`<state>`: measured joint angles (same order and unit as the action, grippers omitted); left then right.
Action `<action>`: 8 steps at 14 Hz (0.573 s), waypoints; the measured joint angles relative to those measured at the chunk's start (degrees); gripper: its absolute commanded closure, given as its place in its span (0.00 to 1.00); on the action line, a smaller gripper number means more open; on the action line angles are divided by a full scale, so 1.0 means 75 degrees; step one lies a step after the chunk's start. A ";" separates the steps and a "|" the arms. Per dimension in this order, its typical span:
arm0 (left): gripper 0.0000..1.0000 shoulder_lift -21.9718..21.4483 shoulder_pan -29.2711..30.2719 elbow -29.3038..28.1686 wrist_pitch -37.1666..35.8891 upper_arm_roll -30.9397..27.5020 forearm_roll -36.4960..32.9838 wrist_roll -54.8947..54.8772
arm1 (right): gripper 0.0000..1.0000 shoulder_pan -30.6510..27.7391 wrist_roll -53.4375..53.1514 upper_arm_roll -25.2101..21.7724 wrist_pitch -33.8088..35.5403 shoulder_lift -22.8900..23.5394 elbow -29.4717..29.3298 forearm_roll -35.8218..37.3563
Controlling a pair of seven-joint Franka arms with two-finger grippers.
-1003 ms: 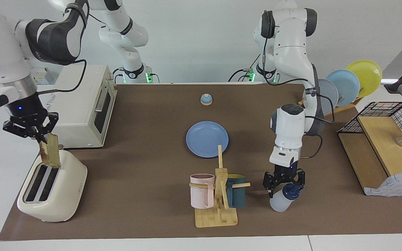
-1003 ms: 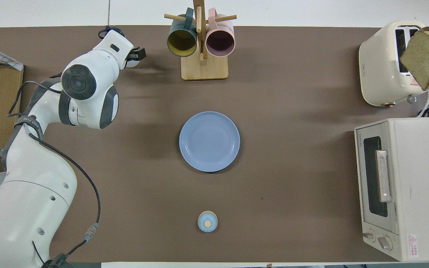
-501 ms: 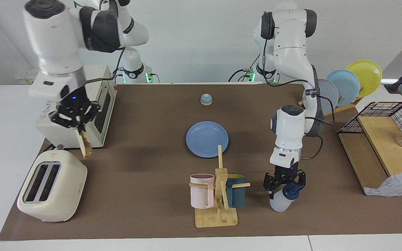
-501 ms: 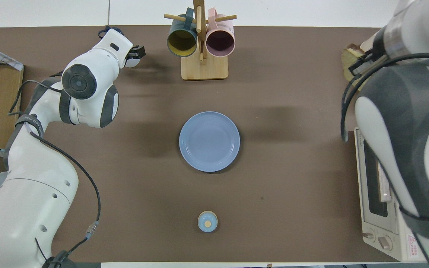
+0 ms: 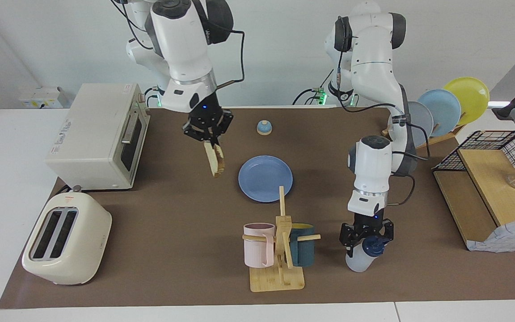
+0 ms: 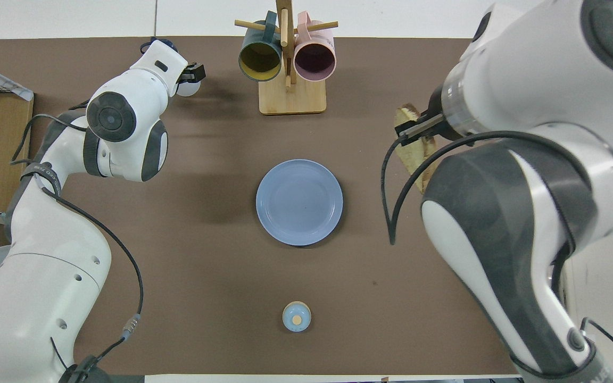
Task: Put bread on plate and add seasoning
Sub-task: 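Carry the bread slice with the right gripper onto the blue plate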
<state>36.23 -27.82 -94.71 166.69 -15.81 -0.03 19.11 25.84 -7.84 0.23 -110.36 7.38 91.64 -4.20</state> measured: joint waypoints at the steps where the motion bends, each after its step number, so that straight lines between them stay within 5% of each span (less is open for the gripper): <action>1: 0.00 0.0004 0.0000 0.0000 0.0002 0.0000 0.0000 0.0000 | 1.00 0.0374 -0.0675 0.0009 -0.0727 -0.0104 0.0540 -0.0005; 5: 0.00 0.0041 -0.0001 0.0000 0.0045 0.0001 0.0000 0.0001 | 1.00 0.1120 -0.1746 0.0023 -0.2585 -0.0160 0.1788 -0.0015; 6: 0.26 0.0048 -0.0001 0.0001 0.0057 0.0001 0.0000 0.0001 | 1.00 0.1167 -0.1775 0.0023 -0.2865 -0.0138 0.1935 -0.0031; 7: 0.80 0.0054 -0.0001 0.0001 0.0067 0.0001 0.0000 0.0006 | 1.00 0.1207 -0.1861 0.0020 -0.3182 -0.0087 0.2057 -0.0043; 8: 1.00 0.0056 -0.0001 0.0001 0.0073 0.0001 0.0000 0.0009 | 1.00 0.1266 -0.2005 0.0022 -0.3554 -0.0005 0.2183 -0.0047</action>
<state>36.65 -27.82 -94.70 167.24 -15.81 -0.03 19.18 35.33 -22.88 0.40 -137.02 7.34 108.02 -4.55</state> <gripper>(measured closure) 0.075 0.930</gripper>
